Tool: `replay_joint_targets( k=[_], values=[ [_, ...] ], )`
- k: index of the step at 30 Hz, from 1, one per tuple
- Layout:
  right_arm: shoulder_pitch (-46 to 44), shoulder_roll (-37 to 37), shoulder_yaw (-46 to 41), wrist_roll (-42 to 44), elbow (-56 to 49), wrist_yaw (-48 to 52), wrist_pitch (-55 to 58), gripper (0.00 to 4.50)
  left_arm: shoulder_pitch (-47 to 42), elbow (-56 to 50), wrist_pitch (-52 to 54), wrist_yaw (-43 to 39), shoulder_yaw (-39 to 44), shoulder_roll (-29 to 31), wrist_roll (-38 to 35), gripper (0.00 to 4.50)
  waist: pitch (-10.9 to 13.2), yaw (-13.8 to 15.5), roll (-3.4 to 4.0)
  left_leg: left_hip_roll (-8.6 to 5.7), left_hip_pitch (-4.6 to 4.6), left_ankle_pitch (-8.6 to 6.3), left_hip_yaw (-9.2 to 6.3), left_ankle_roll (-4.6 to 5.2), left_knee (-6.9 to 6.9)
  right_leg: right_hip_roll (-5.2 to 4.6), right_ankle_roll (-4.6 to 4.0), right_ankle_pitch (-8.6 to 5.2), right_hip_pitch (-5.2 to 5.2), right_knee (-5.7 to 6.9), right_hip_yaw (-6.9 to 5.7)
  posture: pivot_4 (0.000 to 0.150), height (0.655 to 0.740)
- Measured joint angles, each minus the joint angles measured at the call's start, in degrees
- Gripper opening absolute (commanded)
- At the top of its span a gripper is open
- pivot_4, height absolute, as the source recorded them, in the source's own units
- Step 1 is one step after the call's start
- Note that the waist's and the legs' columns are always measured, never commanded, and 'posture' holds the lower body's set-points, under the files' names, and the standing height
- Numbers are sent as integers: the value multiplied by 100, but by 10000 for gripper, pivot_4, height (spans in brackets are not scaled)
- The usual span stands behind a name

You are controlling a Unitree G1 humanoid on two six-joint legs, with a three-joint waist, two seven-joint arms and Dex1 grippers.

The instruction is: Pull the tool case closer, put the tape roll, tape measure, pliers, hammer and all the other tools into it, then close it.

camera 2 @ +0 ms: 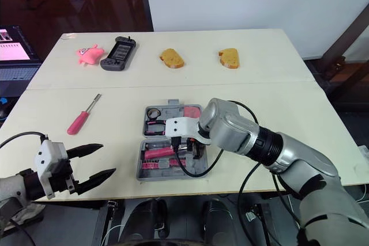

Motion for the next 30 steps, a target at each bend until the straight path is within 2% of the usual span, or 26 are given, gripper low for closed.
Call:
replay_joint_targets(
  k=[26, 30],
  values=[
    [56, 358, 172, 330, 364, -640, 189, 1126, -209, 89, 1, -122, -64, 54, 43, 45000, 0, 2, 0, 0, 0, 0, 0, 0, 0, 1, 0, 0, 0, 0, 0, 1500, 7188],
    [90, 340, 172, 316, 409, -763, 147, 18152, -214, 91, 1, -133, -69, 54, 66, 45000, 0, 2, 0, 0, 0, 0, 0, 0, -1, 1, 0, 0, 0, 0, 0, 1500, 7188]
  ],
)
